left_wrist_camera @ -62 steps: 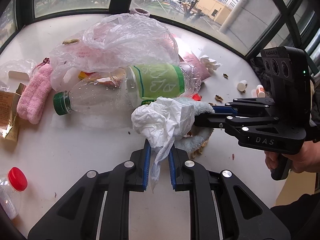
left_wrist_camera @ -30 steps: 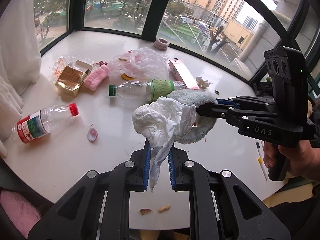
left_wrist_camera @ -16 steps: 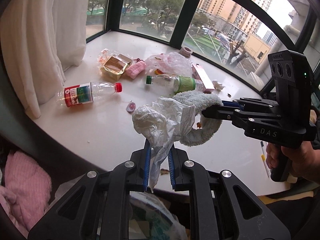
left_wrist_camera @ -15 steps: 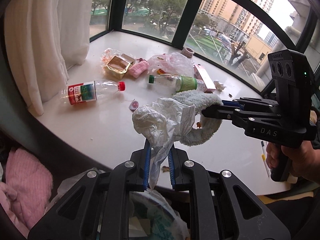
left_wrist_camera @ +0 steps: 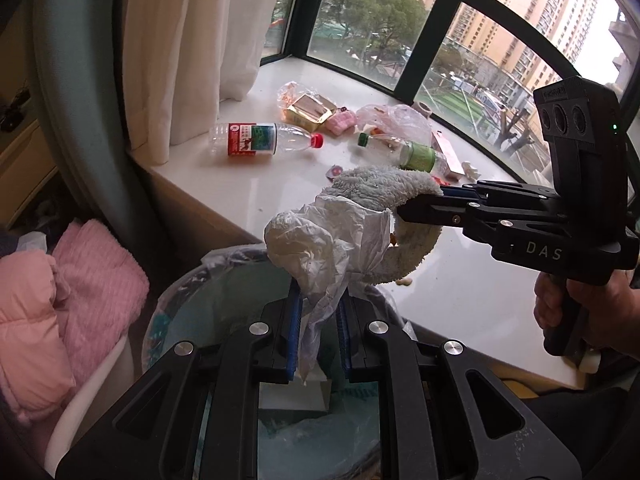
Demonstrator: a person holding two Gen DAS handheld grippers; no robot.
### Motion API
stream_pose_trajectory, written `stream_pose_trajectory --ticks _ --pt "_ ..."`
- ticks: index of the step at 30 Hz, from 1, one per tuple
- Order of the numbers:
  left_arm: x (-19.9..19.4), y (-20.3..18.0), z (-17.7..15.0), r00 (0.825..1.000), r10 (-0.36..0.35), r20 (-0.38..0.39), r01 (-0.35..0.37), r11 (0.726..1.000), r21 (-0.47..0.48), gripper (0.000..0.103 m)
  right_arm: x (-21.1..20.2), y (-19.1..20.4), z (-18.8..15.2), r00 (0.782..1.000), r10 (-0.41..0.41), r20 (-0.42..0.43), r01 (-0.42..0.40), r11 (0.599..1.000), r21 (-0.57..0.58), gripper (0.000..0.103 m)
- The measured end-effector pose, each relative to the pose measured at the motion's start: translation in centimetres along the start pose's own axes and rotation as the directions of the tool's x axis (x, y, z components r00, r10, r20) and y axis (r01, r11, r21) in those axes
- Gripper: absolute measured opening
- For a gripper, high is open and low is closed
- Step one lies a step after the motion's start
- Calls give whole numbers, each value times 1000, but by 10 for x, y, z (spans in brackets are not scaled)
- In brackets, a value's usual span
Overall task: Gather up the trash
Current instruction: 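Lower both items into the bin and open both tools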
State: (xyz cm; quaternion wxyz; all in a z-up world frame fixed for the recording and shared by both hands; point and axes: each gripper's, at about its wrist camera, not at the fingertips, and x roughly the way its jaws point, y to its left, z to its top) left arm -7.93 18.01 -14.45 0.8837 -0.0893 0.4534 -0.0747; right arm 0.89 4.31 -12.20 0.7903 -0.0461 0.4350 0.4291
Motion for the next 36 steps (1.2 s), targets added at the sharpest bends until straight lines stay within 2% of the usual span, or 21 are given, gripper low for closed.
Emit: stream_pose_trajectory --ticks 6,14,27,36 --pt "-13 19 -28 1000 24 -15 -25 999 -36 14 20 25 -9 998 25 -55 -27 999 -47 18" --pt "-12 34 -52 999 27 -43 -29 998 -61 14 45 43 -19 991 32 -126 -44 995 -94 18" --pt "15 46 -67 993 16 -117 -24 997 -68 14 75 48 -40 973 16 -229 -47 990 -133 18" --pt "36 51 -79 977 38 -209 -52 997 -63 14 95 53 -62 952 -11 -305 -56 976 -210 18"
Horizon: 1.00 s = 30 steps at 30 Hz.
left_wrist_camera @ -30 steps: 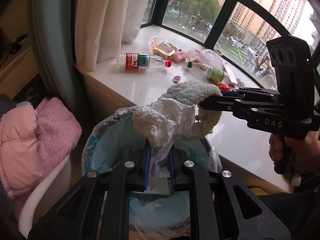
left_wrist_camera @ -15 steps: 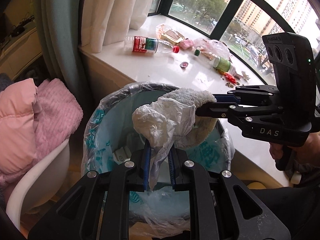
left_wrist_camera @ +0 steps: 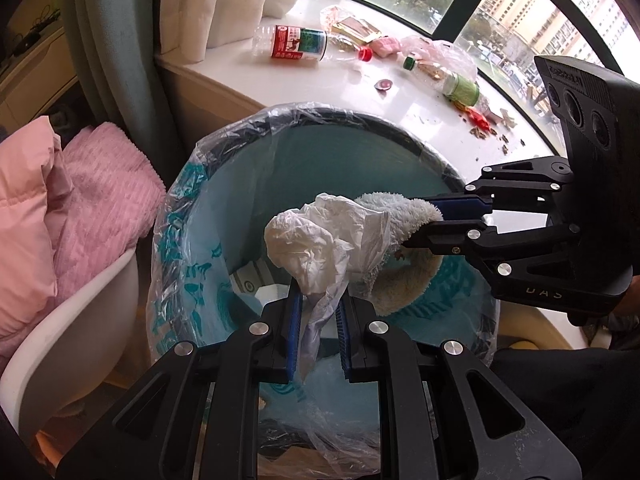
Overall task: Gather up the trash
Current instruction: 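Lower both items into the bin and open both tools, then move both tools back over the window sill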
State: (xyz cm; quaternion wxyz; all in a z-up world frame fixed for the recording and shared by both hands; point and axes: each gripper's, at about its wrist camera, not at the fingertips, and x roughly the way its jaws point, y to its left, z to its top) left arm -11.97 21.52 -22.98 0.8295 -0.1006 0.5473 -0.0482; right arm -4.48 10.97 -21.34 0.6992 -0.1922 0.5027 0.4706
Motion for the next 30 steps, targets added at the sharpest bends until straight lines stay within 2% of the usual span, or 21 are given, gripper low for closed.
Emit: stream_pose_trajectory --ticks 8,15,21,22,25,26,28,30 --pt "23 4 -14 997 27 -72 -26 1000 15 14 15 4 -6 999 -5 -47 3 999 -47 18" --pt "27 4 -16 996 32 -83 -31 999 17 14 21 5 -11 998 -12 -68 7 998 -68 18" --pt "25 1 -13 997 35 -68 -34 999 16 15 17 5 -14 998 -50 -45 45 995 -94 18" --pt "25 1 -12 997 37 -63 -36 999 16 21 16 4 -14 998 -52 -40 48 994 -96 22" --pt "21 0 -9 998 41 -50 -40 999 16 38 10 3 -14 998 -60 -14 58 994 -97 51" --pt "20 -1 -8 998 49 -42 -48 999 20 48 8 3 -13 998 -59 -8 58 994 -94 57" --pt "17 -2 -5 997 69 -25 -69 997 23 59 5 1 -11 998 -61 4 61 994 -88 61" --pt "15 -2 -2 997 76 -15 -75 997 14 65 1 1 -9 997 -71 20 72 994 -88 71"
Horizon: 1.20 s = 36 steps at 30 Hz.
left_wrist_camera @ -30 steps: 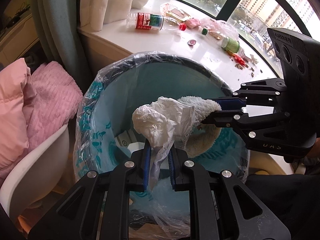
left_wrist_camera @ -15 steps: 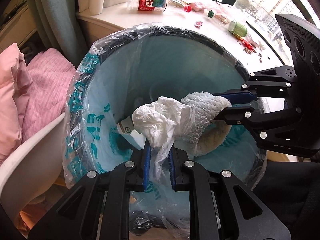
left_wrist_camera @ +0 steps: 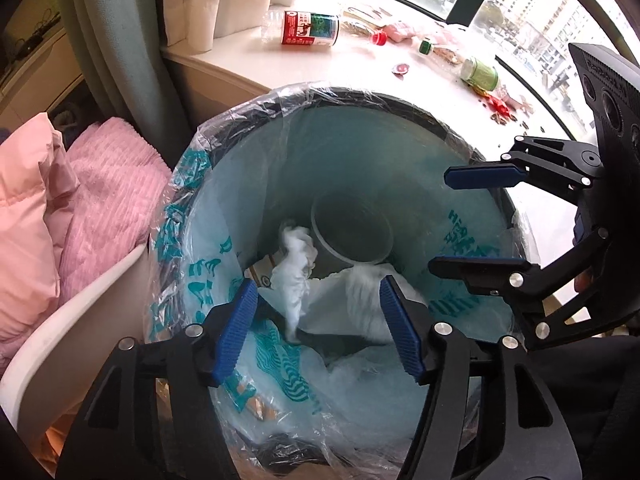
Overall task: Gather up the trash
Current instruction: 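Move both tools back over the window sill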
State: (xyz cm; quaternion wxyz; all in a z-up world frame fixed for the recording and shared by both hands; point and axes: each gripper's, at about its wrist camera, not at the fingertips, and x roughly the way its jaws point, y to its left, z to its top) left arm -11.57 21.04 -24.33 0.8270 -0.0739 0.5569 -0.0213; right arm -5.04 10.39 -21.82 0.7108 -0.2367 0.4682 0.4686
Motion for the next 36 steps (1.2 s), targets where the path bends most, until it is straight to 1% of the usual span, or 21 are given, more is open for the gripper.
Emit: stream_pose_trajectory --ticks 1,2,3,5,10,16,26,36 --pt "-1 1 2 1000 9 6 -9 1000 -1 73 -3 -1 0 1000 -9 11 9 1000 -3 83" --pt "-3 0 3 1000 15 13 -15 1000 -1 80 -6 -1 1 1000 -17 24 17 1000 -7 91" --pt "-5 0 5 1000 17 18 -17 1000 0 83 -10 -2 1 999 -25 39 25 1000 -11 91" --pt "-8 -2 7 999 26 31 -27 1000 11 97 -16 -4 2 997 -41 59 41 999 -10 92" --pt "-14 -10 13 997 40 61 -43 998 41 97 -34 -15 2 992 -62 106 60 998 27 93" --pt "-23 -23 22 996 19 93 -23 998 50 97 -55 -30 -3 985 -95 145 84 993 84 93" --pt "-30 -62 50 992 -18 124 2 992 129 97 -87 -65 -34 976 -147 159 112 972 206 93" --pt "-22 -101 81 990 -62 123 34 975 221 97 -111 -103 -61 964 -211 162 154 940 304 93"
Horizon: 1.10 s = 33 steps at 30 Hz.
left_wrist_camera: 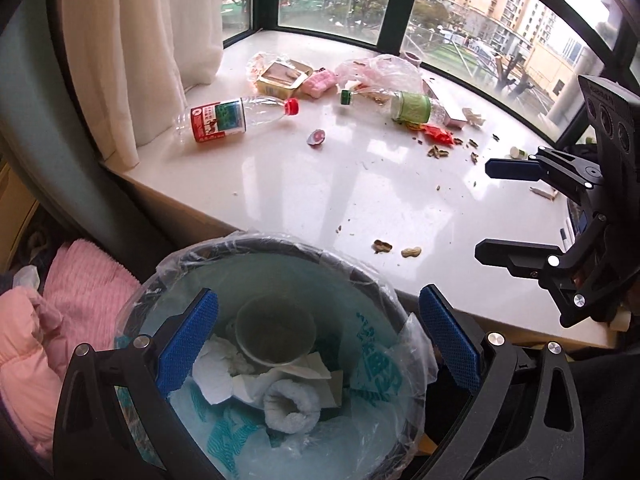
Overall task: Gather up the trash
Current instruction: 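Move both tools back over the window sill, then reach both tools toward the clear bottle with the green label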
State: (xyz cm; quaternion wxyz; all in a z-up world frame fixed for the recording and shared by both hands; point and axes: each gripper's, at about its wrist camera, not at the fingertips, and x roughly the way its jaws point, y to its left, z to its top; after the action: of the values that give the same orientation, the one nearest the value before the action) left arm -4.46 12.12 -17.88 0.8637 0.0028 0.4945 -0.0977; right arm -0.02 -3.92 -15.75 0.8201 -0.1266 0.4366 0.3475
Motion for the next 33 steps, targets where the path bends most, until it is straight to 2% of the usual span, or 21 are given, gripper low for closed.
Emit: stream_pose_trajectory --ticks 13,23,33 --pt "27 -38 57 999 -49 -5 49 990 131 97 -17 -67 4 995 -90 38 86 992 96 93" --pt "59 -69 115 995 -88 -35 95 961 262 97 -21 -133 8 988 -154 30 150 982 117 93" --pt "108 -96 180 990 -122 -66 137 928 346 97 -13 -200 16 985 -172 2 171 978 123 93"
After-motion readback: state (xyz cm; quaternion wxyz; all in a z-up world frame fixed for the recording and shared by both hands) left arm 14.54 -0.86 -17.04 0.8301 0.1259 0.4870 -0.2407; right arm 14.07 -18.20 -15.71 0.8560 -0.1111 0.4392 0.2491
